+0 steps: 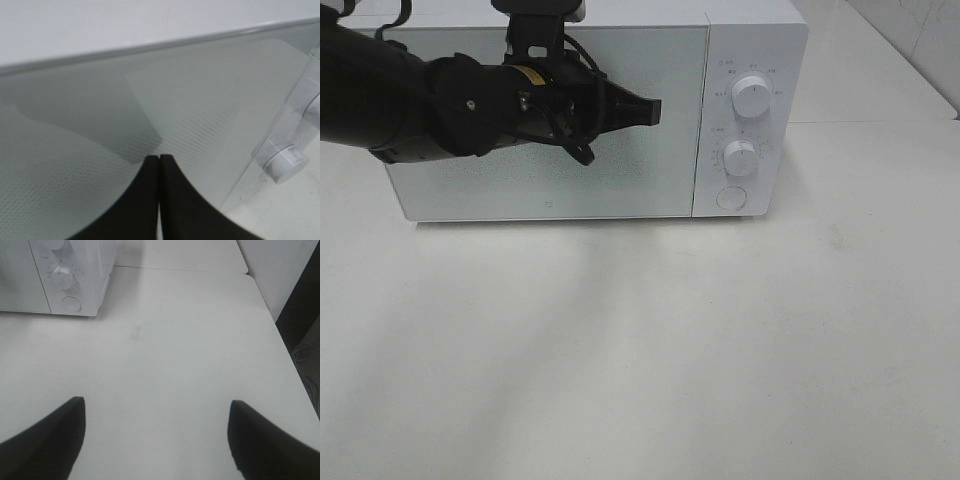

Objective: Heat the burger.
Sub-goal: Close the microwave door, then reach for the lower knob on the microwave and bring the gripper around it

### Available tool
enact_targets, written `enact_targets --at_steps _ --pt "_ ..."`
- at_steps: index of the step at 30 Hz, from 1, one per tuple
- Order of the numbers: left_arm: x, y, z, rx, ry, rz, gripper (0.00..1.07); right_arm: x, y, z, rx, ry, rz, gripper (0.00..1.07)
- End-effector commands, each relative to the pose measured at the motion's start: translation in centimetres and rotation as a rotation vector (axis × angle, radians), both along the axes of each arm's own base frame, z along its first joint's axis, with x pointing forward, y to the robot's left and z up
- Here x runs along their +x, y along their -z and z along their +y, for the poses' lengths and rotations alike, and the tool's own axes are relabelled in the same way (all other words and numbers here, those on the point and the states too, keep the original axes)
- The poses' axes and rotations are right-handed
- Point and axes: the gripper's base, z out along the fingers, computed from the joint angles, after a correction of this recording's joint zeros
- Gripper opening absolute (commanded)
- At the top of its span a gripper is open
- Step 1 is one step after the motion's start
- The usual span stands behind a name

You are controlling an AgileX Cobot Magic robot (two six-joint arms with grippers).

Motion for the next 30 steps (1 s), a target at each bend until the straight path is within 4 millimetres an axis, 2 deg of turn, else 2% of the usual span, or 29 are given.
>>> enact_targets --at_steps 1,7,8,9,10,11,12,13,14,15,17,22,30 --pt "-0.4 -0.9 1.0 -0.018 -0.016 0.031 0.00 -0.4 0.1 0.0 0.000 0.005 -0.023 0.76" --pt "-2.0 -1.0 1.8 0.008 0.012 0.101 0.00 -0.4 0.1 0.0 0.000 0.005 -0.023 0.76" --pt "-2.3 -0.9 1.9 0.015 0.020 0.120 0.03 -0.4 0.1 0.0 0.000 0.005 -0.023 0.76" --pt "-3.0 -1.1 2.1 0.027 0.038 0.152 0.18 -0.4 0.1 0.0 0.000 0.005 -0.023 0.76" --pt "-3.0 -1.1 2.1 0.027 0.038 0.152 0.18 -0.4 0.1 0.0 0.000 0.005 -0.023 0.76" --pt "-3.6 -1.3 2.2 0.045 0.066 0.195 0.42 -0.4 0.1 0.0 0.000 0.005 -0.023 0.76" --pt "-3.9 -1.4 2.3 0.054 0.081 0.220 0.58 -0.4 0.1 0.0 0.000 0.005 -0.023 0.76" --pt "-3.9 -1.4 2.3 0.054 0.081 0.220 0.58 -0.4 0.1 0.0 0.000 0.005 -0.023 0.76" --pt "-4.4 -1.6 2.3 0.067 0.104 0.260 0.87 -0.4 0.1 0.0 0.000 0.005 -0.023 0.76" --pt "-4.7 -1.7 2.4 0.076 0.119 0.286 0.98 -0.4 0.1 0.0 0.000 0.005 -0.023 0.76" --pt "-5.4 -2.0 2.5 0.092 0.148 0.333 1.01 -0.4 0.1 0.0 0.000 0.005 -0.023 0.76" --pt "-7.1 -2.9 3.0 0.126 0.214 0.439 1.01 -0.4 0.1 0.0 0.000 0.005 -0.023 0.76" --pt "-8.7 -4.5 3.8 0.187 0.279 0.470 1.01 -0.4 0.1 0.0 0.000 0.005 -0.023 0.76"
